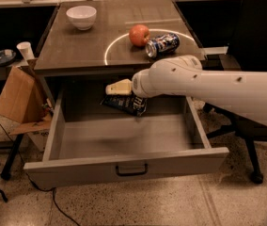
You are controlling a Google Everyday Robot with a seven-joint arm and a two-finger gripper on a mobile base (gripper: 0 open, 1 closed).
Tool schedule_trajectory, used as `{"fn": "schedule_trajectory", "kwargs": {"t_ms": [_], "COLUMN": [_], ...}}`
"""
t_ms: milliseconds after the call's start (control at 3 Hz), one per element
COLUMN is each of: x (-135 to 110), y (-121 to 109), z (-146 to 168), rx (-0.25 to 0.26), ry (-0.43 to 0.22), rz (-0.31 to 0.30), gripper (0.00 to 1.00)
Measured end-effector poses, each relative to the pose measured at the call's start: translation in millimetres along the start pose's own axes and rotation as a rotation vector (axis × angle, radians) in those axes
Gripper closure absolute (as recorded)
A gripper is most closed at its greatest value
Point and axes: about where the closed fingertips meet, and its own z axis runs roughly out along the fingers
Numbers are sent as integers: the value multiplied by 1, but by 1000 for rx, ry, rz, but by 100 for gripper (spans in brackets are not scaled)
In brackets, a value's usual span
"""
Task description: Pick blue chip bag from top drawer and place on counter
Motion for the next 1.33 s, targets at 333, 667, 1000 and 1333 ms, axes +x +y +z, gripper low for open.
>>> {"fn": "schedule_trajectory", "kwargs": {"t_ms": [333,667,1000,1333], "x": [-7,-6,0,6], "y": [15,36,46,36], "z": [32,64,89,105], "rx": [30,33,41,84], "ry": [9,41,86,140], "rz": [1,-10,-6,-6], "gripper": [0,0,0,0]}}
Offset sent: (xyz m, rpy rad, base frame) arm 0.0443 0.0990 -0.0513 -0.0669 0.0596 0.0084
